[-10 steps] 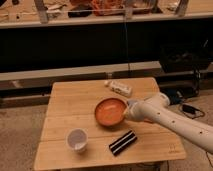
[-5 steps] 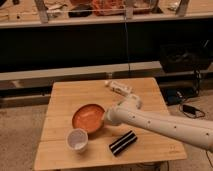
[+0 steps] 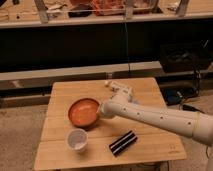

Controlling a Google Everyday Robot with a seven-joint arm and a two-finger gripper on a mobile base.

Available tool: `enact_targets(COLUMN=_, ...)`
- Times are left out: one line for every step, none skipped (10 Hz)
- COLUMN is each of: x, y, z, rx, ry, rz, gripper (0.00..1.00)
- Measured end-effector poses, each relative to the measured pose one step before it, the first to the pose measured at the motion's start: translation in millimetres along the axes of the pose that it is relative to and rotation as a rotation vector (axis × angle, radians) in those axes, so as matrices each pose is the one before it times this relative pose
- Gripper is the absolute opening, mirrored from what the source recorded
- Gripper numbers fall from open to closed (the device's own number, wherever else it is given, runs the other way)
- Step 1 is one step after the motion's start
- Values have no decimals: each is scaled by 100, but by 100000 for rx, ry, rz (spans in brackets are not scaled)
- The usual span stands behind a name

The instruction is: Drag the ceramic bowl in a circle

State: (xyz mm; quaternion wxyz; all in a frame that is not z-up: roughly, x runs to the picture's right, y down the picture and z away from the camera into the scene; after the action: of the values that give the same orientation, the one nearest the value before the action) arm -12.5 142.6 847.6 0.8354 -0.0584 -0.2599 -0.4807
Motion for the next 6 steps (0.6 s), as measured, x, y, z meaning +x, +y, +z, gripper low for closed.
enact_targets(x=1599, y=934, z=56, rx=-137, ry=702, rz=1141, gripper=2)
enact_targets(x=1571, y=1169, z=-99, rx=-349, ry=933, rz=1440, gripper=2)
enact_targets(x=2171, y=2181, z=-527, rx=-624, ry=1857, rz=2999, gripper=2)
enact_targets(x=1607, y=1853, z=-634, rx=-436, ry=1748, rz=2814, gripper=2)
enact_targets(x=1240, y=1411, z=-633, rx=-237, ry=1442, rz=2388, gripper=2)
enact_targets(x=1182, y=1487, z=-756, rx=-310, ry=1539, rz=2871, gripper=2)
